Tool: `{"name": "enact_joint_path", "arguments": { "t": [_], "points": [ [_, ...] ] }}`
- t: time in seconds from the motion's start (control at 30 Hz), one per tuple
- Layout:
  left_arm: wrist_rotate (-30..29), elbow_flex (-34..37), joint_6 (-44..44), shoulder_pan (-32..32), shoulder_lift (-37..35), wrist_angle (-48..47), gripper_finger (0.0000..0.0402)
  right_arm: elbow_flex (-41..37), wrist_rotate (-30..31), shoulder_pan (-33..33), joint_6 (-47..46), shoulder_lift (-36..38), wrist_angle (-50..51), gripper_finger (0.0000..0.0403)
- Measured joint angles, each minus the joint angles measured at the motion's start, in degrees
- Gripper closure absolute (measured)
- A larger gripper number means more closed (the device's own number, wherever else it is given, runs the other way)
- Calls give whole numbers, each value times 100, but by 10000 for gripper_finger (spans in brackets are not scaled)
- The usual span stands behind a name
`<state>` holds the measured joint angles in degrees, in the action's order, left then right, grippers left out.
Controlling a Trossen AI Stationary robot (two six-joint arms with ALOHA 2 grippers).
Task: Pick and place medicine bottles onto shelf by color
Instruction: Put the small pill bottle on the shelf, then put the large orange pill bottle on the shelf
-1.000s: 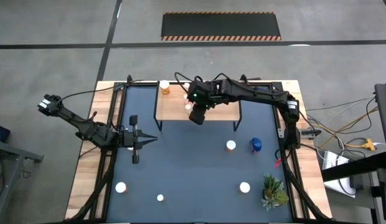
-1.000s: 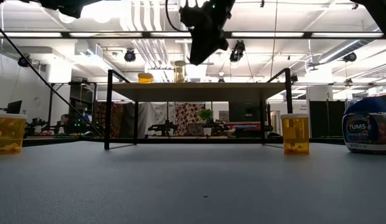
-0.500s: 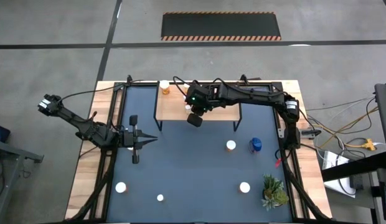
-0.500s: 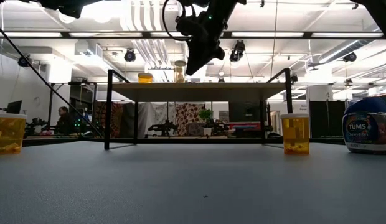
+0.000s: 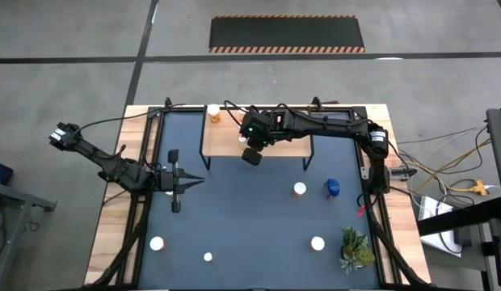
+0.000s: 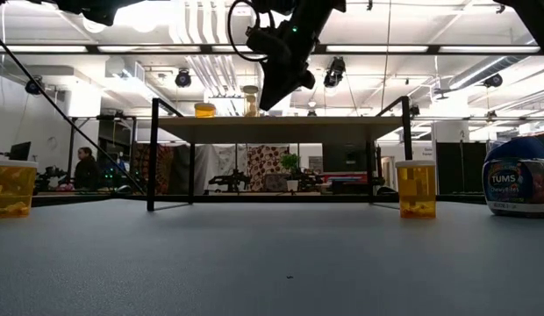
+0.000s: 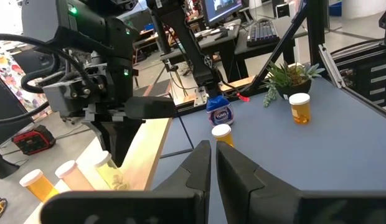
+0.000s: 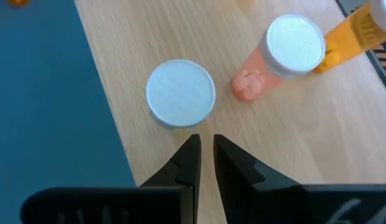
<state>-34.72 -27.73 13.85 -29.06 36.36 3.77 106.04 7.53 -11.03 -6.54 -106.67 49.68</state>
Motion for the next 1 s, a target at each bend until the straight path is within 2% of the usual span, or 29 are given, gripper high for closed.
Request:
{"name": "enact_joint_path", "arguments": {
  "t": [0.4, 0.6, 0.77, 1.0],
  "points": [
    [-1, 0, 0, 2, 0, 0, 393, -7, -11, 33, 103, 24, -24, 369],
    [0, 0, -2, 2, 17, 0, 393, -298, 3, 531, 301, 376, 114, 369],
    [0, -4, -143, 2, 101, 98, 393, -1178, 2, 1251, 638, 811, -705, 369],
    [5, -9, -1206, 7, 465, 213, 393, -3241, -213, 2310, 1898, 1540, -2599, 369]
  ]
}}
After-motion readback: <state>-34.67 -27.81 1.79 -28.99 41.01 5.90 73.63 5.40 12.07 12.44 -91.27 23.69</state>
